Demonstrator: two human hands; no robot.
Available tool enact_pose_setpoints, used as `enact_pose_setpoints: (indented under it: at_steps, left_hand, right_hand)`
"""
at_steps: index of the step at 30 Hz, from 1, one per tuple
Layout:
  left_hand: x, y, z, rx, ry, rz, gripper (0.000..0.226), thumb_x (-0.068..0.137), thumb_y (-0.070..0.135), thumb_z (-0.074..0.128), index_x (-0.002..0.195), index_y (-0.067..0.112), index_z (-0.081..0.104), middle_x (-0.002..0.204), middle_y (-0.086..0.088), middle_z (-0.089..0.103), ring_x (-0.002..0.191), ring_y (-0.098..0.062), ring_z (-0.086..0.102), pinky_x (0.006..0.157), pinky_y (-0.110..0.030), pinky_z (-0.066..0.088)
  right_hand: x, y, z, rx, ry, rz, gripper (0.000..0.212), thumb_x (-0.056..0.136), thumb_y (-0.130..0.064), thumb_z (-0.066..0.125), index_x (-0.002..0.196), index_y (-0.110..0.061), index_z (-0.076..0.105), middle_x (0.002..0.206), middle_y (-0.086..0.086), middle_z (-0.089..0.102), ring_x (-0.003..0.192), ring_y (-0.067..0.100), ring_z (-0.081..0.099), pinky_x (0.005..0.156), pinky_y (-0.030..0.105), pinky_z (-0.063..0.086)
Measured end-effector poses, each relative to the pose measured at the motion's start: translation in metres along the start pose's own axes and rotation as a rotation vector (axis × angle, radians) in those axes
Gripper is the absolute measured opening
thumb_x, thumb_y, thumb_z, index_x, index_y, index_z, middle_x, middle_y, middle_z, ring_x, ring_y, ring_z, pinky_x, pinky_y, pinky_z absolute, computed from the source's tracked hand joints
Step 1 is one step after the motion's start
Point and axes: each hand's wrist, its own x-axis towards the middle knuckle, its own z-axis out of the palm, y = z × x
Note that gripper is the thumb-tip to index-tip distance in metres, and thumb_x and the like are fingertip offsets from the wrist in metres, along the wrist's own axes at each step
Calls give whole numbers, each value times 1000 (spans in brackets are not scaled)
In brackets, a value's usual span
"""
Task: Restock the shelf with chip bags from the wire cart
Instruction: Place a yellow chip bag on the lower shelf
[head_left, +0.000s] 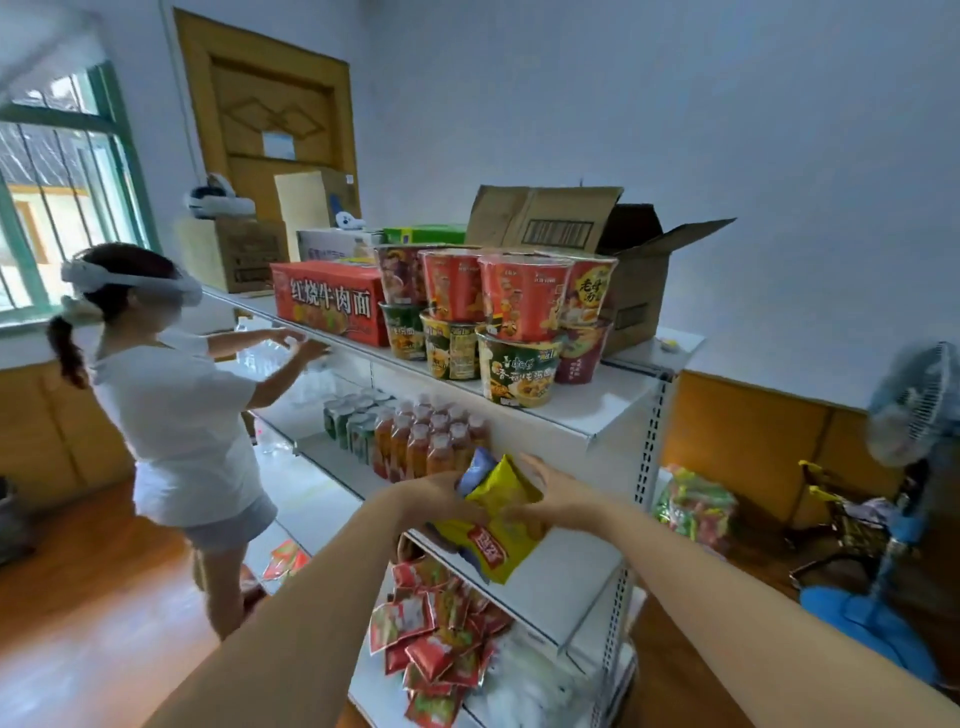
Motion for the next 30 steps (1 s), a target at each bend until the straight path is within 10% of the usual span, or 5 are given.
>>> enact_pose_setpoints:
  at_steps: [3,10,17,24,30]
  left_hand:
    - [-8,20,12,-71,-184,15,50,80,30,76,125,26,56,119,-4,70,105,-22,70,90,-45,58]
    - [-5,90,79,-95,-357,129,45,87,31,70,128,24,55,124,-7,67,113,-24,66,95,-43,55]
    - [23,184,174,-259,-250,240,53,78,56,69,124,32,56,130,1,59,115,-21,62,98,-39,51]
    - [58,315,366,-583,-340,300,94,77,50,75,151,19,25,143,-9,49,116,-23,58,77,-33,57]
    - [69,410,540,-722,-458,269,108,61,57,84,148,32,24,133,-18,57,117,-35,61,77,-42,56]
  right_hand:
    - [-33,3,-8,141,-132,51,55,82,-31,75,128,-37,45,125,-7,61,103,2,62,89,22,54]
    - [-123,54,-58,360,-125,235,58,77,-42,77,126,-19,58,122,5,68,114,26,64,103,45,48]
    - [-252,119,-148,503,307,287,46,81,-37,74,121,-19,60,109,2,73,96,17,71,77,28,57]
    - [-380,243,-220,787,933,363,84,53,-57,87,122,-19,61,112,3,72,101,24,69,92,43,55]
    - [-470,310,-247,1005,1356,391,60,66,-60,76,109,-22,60,108,3,68,98,23,65,91,40,52]
